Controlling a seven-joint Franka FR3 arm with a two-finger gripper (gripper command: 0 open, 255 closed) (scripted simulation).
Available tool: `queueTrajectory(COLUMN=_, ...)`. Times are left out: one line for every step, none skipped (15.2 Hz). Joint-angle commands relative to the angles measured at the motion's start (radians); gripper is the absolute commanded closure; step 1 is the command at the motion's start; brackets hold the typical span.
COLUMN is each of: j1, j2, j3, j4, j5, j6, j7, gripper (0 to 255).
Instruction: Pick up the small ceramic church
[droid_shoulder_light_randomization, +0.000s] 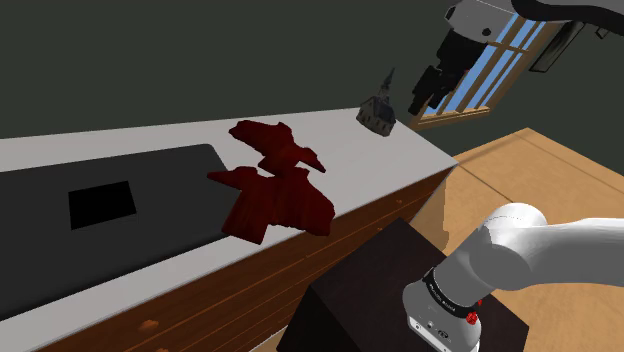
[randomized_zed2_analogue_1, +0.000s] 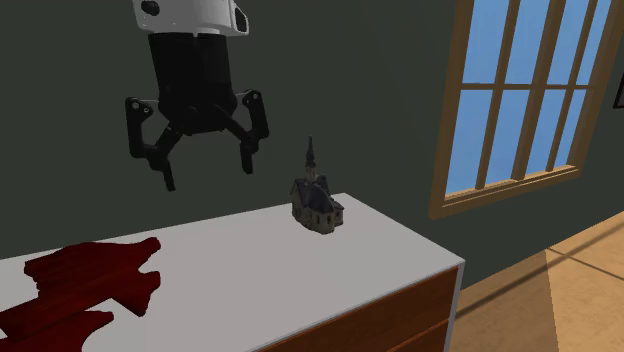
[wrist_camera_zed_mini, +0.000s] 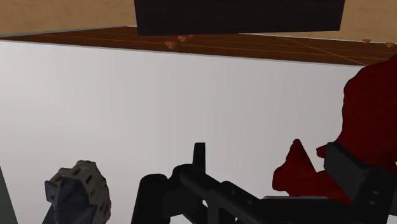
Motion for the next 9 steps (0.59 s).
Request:
queueTrajectory(j1=0.000, j2=0.000, j3=0.000, j4=0.000, j5=0.000, j6=0.000, j7=0.000, gripper=0)
queueTrajectory(j1=-0.010, j2=0.029, j3=-0.006, j4=0.011, j5=-0.005, j6=0.024, j7=0.009, gripper=0)
queueTrajectory(j1=-0.021, j2=0.057, j3=-0.011, j4=0.023, j5=-0.010, j6=0.047, j7=0.018, gripper=0)
queueTrajectory(j1=-0.031, j2=0.086, j3=-0.017, j4=0.037, j5=-0.015, j6=0.069, j7=0.027, gripper=0)
queueTrajectory(j1=-0.041, j2=0.115, j3=-0.023, j4=0.051, j5=-0.019, j6=0.090, j7=0.036, gripper=0)
queueTrajectory(j1=-0.050, j2=0.144, j3=-0.029, j4=0.066, j5=-0.023, j6=0.111, j7=0.045, gripper=0)
queueTrajectory(j1=-0.060, j2=0.173, j3=-0.035, j4=0.082, j5=-0.027, j6=0.130, j7=0.054, gripper=0)
queueTrajectory(j1=-0.069, j2=0.203, j3=-0.041, j4=0.099, j5=-0.031, j6=0.149, j7=0.063, gripper=0)
queueTrajectory(j1=-0.078, j2=0.232, j3=-0.048, j4=0.117, j5=-0.034, j6=0.166, j7=0.072, gripper=0)
